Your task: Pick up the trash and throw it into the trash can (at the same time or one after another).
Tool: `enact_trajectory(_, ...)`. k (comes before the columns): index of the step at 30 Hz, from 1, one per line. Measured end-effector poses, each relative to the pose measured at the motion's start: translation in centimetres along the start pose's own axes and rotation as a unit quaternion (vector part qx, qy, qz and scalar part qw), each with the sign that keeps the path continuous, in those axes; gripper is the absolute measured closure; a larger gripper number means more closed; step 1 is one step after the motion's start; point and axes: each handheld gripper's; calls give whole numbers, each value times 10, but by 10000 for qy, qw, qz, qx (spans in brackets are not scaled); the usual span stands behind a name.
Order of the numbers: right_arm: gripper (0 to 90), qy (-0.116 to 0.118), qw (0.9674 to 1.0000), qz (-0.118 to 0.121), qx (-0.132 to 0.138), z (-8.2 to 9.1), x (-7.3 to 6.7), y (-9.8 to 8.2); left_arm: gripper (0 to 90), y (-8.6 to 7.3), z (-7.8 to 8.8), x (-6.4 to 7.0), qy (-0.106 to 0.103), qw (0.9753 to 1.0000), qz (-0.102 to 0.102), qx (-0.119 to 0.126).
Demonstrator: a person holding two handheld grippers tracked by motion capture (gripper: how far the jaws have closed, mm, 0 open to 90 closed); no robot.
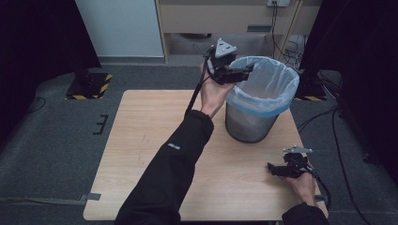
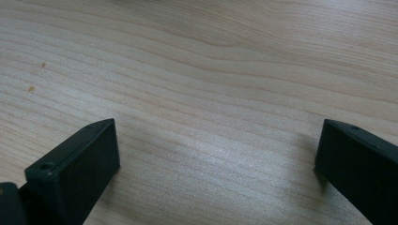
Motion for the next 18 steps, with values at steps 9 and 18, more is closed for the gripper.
enact_trajectory(9,3,-1,10000,-1,14,0,0,0,234,-62,73,5,-174,9994,75,-294)
enact_trajectory(18,3,3,10000,-3,1,0,0,0,202,-155,144,14,-158,9954,348,-878)
Point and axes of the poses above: each handheld gripper's, and its own axes: z roughly backward along the jaws, y roughly out of its top, x roughly to its right, and after that the axes turned 13 degrees about -z, right-handed
